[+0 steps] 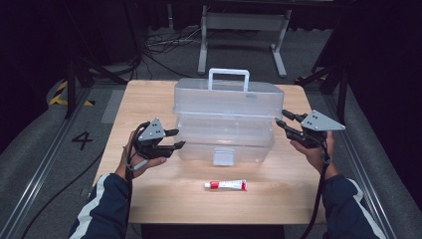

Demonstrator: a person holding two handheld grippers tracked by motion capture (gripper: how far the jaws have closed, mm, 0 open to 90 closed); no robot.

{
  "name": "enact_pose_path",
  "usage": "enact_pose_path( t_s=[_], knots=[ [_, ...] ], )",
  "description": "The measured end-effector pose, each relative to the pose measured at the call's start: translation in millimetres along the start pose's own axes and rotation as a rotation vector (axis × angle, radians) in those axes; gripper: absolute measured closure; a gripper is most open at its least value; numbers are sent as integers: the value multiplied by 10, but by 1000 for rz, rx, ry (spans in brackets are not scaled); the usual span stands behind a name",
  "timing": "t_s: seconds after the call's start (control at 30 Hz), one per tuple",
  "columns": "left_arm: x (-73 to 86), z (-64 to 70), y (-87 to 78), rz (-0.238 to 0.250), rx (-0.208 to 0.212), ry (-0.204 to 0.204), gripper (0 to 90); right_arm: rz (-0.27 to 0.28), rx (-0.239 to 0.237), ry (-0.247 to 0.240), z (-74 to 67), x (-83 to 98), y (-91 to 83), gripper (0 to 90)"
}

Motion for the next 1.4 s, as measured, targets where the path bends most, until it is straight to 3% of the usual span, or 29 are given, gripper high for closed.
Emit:
enact_pose_path(
  t_s=[0.17, 0.27, 0.43, 0.57, 1.0, 1.4],
  knots=[
    [23, 15, 14, -9, 10, 6, 519, 28, 28, 12, 30, -35, -5, 668],
    [35, 30, 20, -17, 13, 9, 521, 51, 86, -6, 55, -86, 5, 686],
    [30, 94, 5, -28, 24, 38, 538, 66, 138, -7, 82, -132, 4, 721],
    [62, 146, 53, -67, 32, 61, 582, 69, 188, -18, 89, -172, 17, 737],
    [76, 163, 138, -91, 48, 72, 582, 69, 214, 25, 220, -310, 75, 755],
    [28, 188, 296, -138, 96, 103, 594, 64, 235, 49, 349, -441, 156, 770]
  ],
)
Point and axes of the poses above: each handheld gripper's, and its own axes: y roughly forward along the jaws, x roughly out of its underside, z roughly to its right, the point moved 10 cm from there along y, roughly forward along the jaws, and after that the axes turned 6 degrees about -z, right-handed, at the moved point
